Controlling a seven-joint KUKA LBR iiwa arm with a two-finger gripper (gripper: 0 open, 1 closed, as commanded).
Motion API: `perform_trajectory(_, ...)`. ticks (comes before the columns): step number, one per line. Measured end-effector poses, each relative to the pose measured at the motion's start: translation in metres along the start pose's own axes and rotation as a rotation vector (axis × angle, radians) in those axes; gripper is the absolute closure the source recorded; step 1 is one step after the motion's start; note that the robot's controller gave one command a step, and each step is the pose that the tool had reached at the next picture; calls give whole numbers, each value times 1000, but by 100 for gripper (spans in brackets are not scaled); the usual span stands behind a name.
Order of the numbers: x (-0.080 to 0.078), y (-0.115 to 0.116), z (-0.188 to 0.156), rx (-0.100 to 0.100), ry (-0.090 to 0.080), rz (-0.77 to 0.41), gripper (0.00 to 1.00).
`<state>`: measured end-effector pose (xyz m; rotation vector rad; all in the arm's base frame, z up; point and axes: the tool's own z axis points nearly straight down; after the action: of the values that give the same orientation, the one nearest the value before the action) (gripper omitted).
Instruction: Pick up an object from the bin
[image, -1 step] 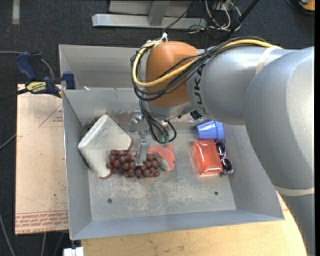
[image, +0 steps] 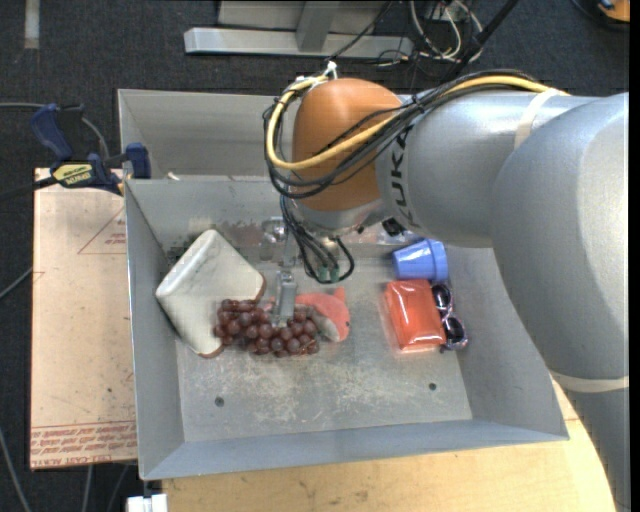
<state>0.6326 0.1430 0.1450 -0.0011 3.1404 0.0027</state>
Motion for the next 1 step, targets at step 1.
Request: perform_trajectory(1, 15, -17, 59, -4, -3, 11, 0)
